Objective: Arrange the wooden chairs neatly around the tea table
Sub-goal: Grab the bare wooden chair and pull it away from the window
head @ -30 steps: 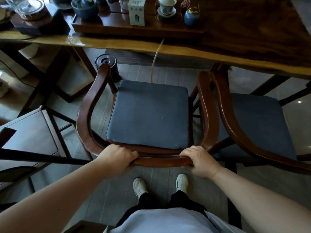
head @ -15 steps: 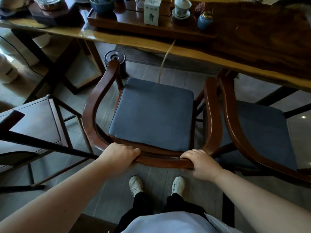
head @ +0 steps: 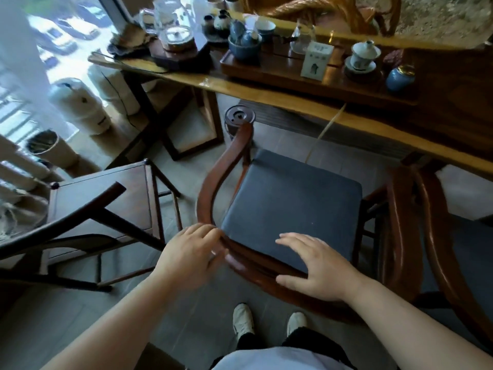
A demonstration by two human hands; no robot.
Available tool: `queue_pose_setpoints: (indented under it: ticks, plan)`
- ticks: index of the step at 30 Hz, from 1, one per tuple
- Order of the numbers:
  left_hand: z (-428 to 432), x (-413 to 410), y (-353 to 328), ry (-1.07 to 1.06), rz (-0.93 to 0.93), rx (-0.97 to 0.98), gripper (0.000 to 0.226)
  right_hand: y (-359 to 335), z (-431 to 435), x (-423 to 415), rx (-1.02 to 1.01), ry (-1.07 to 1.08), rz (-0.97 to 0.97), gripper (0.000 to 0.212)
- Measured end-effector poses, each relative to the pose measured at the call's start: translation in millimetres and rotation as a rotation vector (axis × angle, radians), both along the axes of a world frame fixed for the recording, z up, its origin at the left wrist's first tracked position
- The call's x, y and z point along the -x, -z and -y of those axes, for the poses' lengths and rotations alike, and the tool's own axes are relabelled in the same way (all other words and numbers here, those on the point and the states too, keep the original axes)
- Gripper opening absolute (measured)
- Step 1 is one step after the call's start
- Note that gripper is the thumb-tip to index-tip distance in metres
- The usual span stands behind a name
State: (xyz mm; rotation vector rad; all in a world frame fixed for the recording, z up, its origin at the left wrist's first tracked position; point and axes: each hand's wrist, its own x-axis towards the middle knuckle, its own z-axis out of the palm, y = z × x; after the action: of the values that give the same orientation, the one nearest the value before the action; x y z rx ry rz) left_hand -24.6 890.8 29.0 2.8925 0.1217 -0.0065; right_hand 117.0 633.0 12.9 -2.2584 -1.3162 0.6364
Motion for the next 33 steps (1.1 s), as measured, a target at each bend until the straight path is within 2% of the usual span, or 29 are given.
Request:
queue_pose_setpoints:
  ticks: [5,13,21,33]
  plan:
    - [-31,5,-18,-0.140,-0.006,-0.064,0.038,-8,-52,-25,-0.074,-0.099,0.051,0.064]
    - [-68,39,-53,-0.416,-0.018,-0.143,0.033,-18,-131,-60,-0.128,-0.281,0.058,0.063]
    - [-137,78,-60,-0.649,-0.053,-0.140,0.042,-20,-193,-58,-0.137,-0.360,0.036,0.062]
    - [-305,109,-19,-0.478,-0.122,-0.029,0.053,-7,-367,7,-0.080,-0.439,0.049,0.058]
